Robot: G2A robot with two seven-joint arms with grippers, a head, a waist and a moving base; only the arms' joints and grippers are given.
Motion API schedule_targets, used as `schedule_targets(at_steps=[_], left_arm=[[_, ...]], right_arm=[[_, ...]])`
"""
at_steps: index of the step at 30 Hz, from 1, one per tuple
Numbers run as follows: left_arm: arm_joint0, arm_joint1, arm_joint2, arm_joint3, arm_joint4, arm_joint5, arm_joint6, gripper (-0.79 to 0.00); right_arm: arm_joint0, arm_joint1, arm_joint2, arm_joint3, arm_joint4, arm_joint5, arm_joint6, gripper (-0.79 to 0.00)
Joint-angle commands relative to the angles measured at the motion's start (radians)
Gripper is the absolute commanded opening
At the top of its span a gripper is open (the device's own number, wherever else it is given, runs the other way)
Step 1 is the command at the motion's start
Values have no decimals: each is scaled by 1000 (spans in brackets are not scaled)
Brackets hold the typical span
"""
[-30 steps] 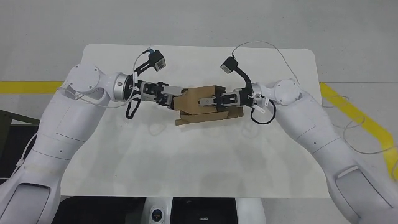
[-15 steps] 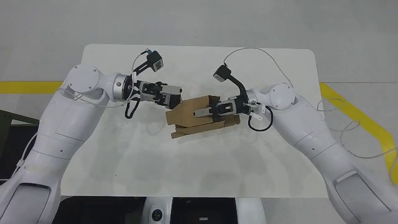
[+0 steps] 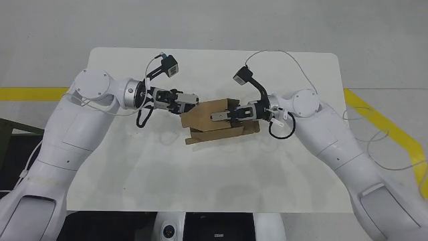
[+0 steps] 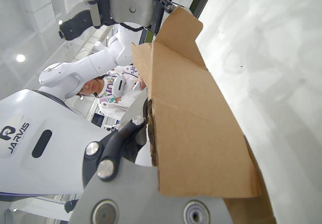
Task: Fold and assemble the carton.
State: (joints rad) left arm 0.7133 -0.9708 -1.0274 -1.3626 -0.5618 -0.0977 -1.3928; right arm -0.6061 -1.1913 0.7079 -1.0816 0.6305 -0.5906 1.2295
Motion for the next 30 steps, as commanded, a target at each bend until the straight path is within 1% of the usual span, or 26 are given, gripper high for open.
schedule_targets(at_steps=[1, 6, 16, 18, 21, 25, 30], left_arm=[[3, 1, -3, -8, 9, -3, 0, 0], [13, 5, -14, -23, 46, -11, 20, 0], [13, 5, -14, -23, 46, -11, 20, 0], [24, 6, -18, -31, 51, -8, 49, 0], [42, 11, -35, -52, 58, 1, 57, 0], [58, 16, -51, -74, 57, 10, 54, 0], [69, 14, -44, -98, 51, 20, 56, 0]], right_arm=[[0, 2, 8, 2, -1, -5, -5, -785], [0, 3, 15, 5, 1, -8, -8, -785], [0, 3, 15, 5, 1, -8, -8, -785], [0, 3, 15, 5, 1, -8, -8, -785], [-18, 9, 35, -15, -30, 9, -53, -785], [-44, 20, 67, -50, -60, 25, -81, -785], [-63, 17, 73, -80, -76, 41, -100, -785]])
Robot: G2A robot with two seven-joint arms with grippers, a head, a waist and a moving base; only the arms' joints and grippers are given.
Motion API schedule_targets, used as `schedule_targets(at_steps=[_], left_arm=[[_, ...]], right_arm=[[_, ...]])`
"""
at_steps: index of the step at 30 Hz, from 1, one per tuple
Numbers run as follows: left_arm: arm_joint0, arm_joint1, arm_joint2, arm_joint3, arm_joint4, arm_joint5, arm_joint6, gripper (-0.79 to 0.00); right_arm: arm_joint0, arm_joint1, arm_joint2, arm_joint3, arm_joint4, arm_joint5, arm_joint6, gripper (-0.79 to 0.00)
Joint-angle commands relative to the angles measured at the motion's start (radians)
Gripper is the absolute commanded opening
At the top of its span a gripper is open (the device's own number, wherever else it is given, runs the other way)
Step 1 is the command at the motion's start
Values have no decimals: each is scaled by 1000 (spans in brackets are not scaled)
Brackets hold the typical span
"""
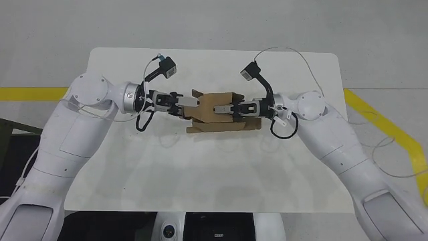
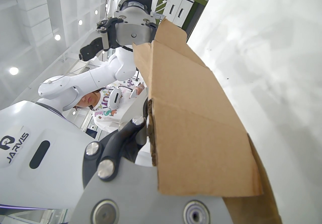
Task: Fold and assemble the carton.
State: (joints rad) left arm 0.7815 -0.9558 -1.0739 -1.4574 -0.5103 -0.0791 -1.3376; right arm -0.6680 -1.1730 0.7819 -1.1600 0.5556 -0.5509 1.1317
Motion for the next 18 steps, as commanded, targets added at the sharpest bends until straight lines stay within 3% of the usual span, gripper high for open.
schedule_targets(at_steps=[1, 18], left_arm=[[3, -2, 6, -6, -2, 2, 2, 0], [15, -9, 28, -41, -16, 25, -2, 0]], right_arm=[[-2, -3, -1, -3, -1, 1, -6, -785], [3, -27, 14, 14, -75, -18, -100, -785]])
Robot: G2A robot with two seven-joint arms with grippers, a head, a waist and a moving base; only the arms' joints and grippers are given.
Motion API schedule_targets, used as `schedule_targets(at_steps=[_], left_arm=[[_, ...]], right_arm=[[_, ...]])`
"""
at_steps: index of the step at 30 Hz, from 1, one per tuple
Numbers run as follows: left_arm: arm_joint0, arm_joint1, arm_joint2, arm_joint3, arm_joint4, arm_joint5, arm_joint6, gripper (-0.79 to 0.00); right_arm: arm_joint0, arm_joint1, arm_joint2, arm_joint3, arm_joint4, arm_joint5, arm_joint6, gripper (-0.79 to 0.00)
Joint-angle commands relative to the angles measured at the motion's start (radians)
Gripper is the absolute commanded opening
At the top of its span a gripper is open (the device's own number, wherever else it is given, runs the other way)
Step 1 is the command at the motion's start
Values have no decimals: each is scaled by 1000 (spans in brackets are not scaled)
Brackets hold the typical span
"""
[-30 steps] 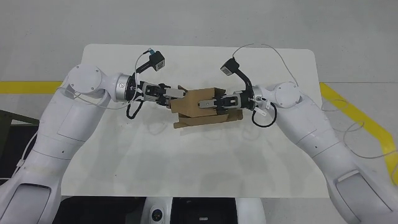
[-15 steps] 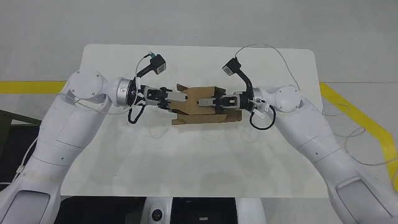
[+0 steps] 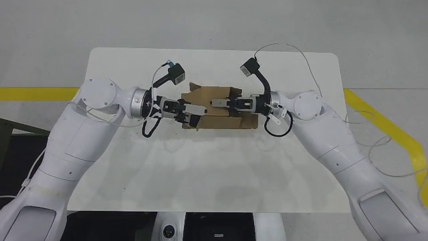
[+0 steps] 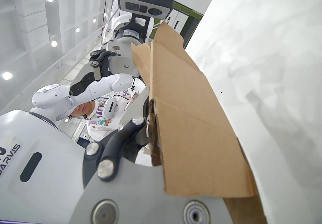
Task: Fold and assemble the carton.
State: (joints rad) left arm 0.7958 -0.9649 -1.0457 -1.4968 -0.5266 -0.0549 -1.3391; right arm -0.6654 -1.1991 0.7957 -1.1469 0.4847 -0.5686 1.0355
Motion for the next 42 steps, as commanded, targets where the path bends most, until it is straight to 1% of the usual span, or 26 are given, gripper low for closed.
schedule_targets(at_steps=[1, 9, 15, 24, 33, 42], left_arm=[[3, 0, -1, -3, 0, 3, -2, 0], [12, 0, 2, -9, 6, 14, -3, 0], [21, 5, -17, -7, 18, 21, -8, 0], [39, 9, -33, -39, 3, 35, -14, 0], [54, 6, -17, -65, -9, 49, -14, 0], [35, -1, -4, -43, 6, 44, 15, 0]], right_arm=[[0, -3, 0, 1, -8, -3, -10, -785], [5, -17, -4, 6, -36, -14, -45, -785], [6, -21, 7, 19, -54, -16, -49, -785], [-7, -25, 26, 14, -92, -22, -88, -785], [-15, -32, 37, -6, -134, -29, -136, -785], [-23, -49, 19, -21, -116, -25, -133, -785]])
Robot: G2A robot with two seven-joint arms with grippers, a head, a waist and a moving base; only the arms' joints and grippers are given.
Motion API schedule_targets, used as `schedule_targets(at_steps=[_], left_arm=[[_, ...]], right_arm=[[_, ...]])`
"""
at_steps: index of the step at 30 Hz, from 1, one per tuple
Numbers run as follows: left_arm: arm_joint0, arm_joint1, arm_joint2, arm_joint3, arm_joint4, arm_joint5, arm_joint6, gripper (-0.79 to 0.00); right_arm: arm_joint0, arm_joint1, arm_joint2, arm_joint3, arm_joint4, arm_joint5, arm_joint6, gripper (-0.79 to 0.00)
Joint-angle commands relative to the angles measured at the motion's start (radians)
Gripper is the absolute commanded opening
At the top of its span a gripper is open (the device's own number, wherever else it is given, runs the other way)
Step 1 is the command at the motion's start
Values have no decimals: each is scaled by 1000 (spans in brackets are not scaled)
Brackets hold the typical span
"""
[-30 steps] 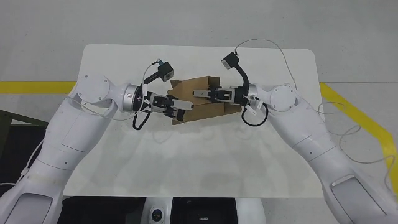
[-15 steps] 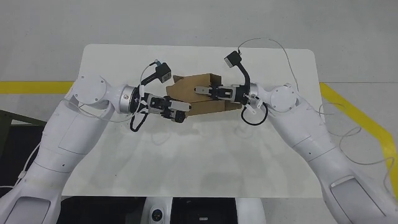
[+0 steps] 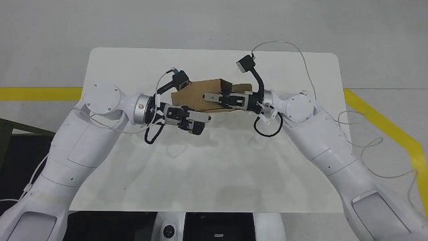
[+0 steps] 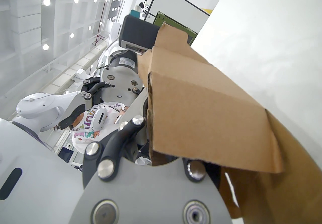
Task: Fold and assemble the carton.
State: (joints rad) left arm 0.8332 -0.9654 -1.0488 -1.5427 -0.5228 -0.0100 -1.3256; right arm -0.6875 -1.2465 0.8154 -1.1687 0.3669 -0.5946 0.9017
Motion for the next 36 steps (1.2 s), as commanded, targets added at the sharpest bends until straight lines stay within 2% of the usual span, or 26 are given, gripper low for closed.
schedule_targets(at_steps=[1, 11, 18, 27, 36], left_arm=[[-5, 0, -2, 5, 5, -3, 3, 0], [-8, 4, -26, 5, 25, -8, 5, 0], [-5, 6, -31, -4, 30, -7, -12, 0], [3, 24, -100, 17, 37, -11, -46, 0], [11, 36, -139, 82, 104, -13, -6, 0]], right_arm=[[-2, -3, -3, 1, 5, 2, 2, -785], [-15, -16, -6, 19, 25, 15, 1, -785], [-41, -10, 41, 41, 58, 10, -6, -785], [-108, 37, 157, 12, 72, 82, 134, -785], [-174, 67, 216, -69, 114, 155, 285, -785]])
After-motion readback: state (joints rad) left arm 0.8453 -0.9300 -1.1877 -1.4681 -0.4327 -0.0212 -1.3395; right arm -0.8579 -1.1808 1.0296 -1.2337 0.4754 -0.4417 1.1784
